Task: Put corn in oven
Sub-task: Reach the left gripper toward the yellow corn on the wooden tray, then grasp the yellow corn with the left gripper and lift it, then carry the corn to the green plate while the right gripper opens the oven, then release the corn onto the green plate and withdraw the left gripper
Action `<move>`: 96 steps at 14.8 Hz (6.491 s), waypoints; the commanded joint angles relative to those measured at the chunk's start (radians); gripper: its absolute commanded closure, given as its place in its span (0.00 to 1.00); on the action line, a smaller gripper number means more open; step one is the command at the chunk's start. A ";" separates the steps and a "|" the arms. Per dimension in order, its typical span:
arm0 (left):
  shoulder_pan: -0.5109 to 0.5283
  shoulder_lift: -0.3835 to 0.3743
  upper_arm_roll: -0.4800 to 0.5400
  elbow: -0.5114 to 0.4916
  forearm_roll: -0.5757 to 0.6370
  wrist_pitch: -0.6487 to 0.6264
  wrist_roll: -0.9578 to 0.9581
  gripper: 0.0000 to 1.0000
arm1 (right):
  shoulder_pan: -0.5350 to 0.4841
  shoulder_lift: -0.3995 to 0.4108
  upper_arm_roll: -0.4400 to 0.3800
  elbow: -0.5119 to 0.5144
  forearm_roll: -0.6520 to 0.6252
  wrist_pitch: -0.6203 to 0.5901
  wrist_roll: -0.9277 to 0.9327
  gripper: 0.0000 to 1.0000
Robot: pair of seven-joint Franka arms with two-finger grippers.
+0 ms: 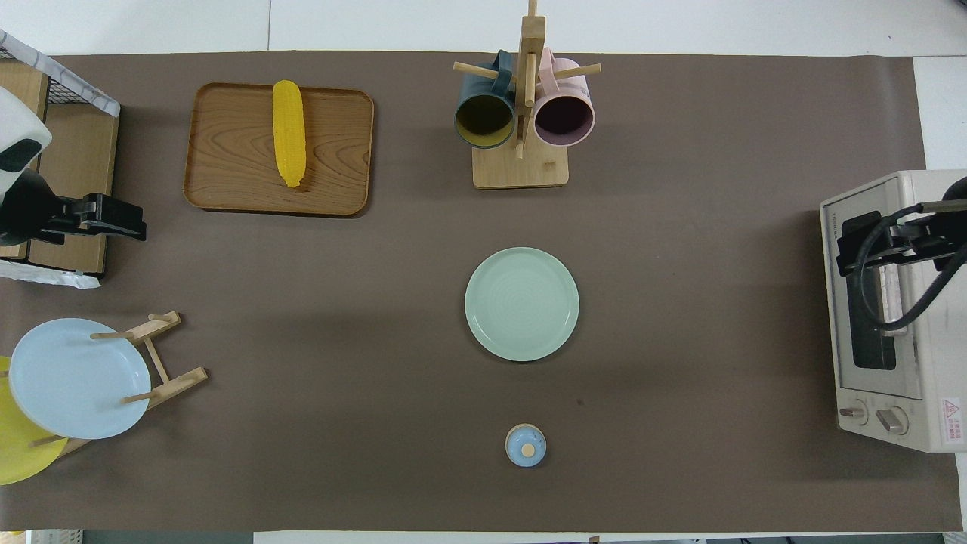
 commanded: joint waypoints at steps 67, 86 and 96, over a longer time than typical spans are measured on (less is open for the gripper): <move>-0.489 0.184 -0.004 -0.109 -0.173 0.393 -0.442 1.00 | -0.118 0.008 -0.005 -0.673 0.027 0.771 -0.200 1.00; -0.738 0.390 0.004 -0.192 -0.212 0.791 -0.529 0.00 | -0.080 0.028 -0.003 -0.845 0.029 1.006 -0.137 1.00; -0.519 0.186 0.015 -0.162 -0.160 0.495 -0.477 0.00 | 0.041 0.071 0.001 -0.840 0.113 1.045 -0.039 1.00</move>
